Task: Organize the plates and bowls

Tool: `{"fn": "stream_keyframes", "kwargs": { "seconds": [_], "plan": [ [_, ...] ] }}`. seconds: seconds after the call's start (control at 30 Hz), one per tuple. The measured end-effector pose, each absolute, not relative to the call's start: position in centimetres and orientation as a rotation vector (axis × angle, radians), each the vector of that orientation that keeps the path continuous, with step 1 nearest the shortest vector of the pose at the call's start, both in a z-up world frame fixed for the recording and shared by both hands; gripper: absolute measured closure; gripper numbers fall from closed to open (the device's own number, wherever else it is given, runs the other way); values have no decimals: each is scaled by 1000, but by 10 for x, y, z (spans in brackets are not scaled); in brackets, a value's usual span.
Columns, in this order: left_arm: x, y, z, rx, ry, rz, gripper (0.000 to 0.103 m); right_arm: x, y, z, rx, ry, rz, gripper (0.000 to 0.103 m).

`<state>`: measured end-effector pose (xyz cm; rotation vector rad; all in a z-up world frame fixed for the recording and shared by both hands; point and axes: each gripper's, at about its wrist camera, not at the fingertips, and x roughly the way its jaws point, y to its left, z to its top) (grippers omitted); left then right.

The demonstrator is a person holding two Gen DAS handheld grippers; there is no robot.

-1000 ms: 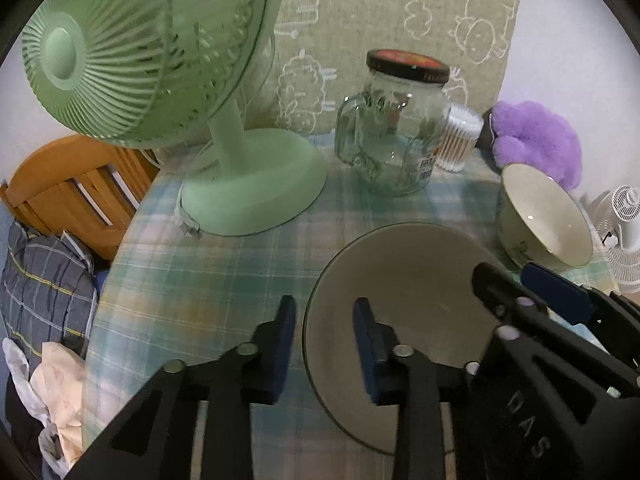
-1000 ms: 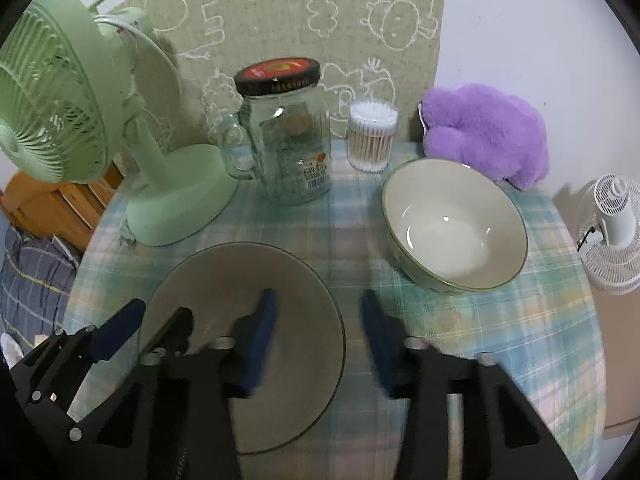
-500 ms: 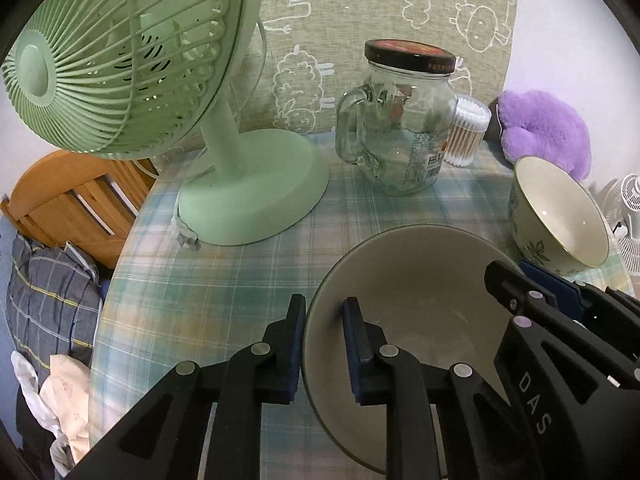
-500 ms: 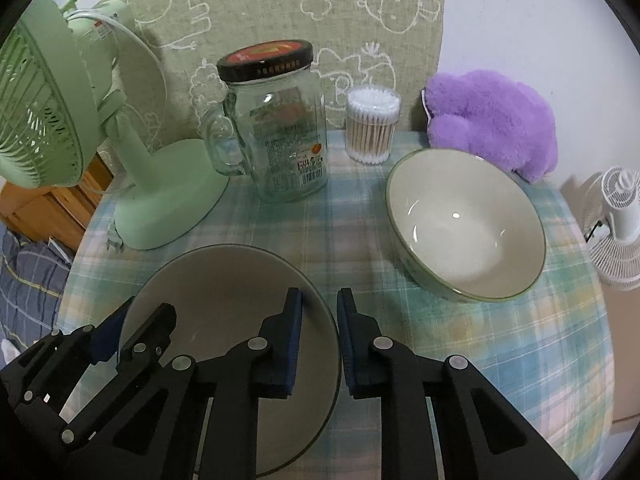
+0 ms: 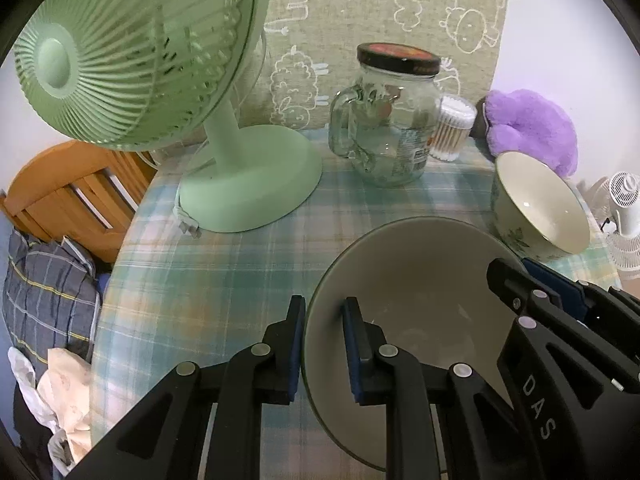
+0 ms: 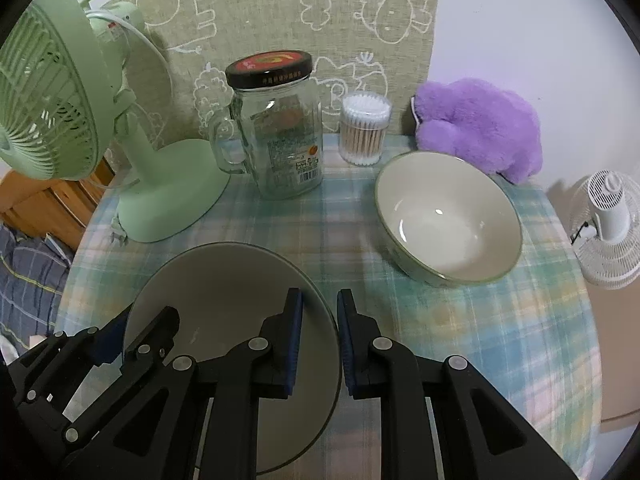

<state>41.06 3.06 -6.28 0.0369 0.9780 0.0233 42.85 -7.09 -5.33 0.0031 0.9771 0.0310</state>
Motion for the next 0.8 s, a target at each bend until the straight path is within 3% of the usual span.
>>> {"fn": "stream_keyframes", "kwargs": {
  "seconds": [0.8],
  "plan": [
    [317, 22, 18, 16, 929, 14, 87, 333, -82, 31, 13, 947, 44, 82]
  ]
}}
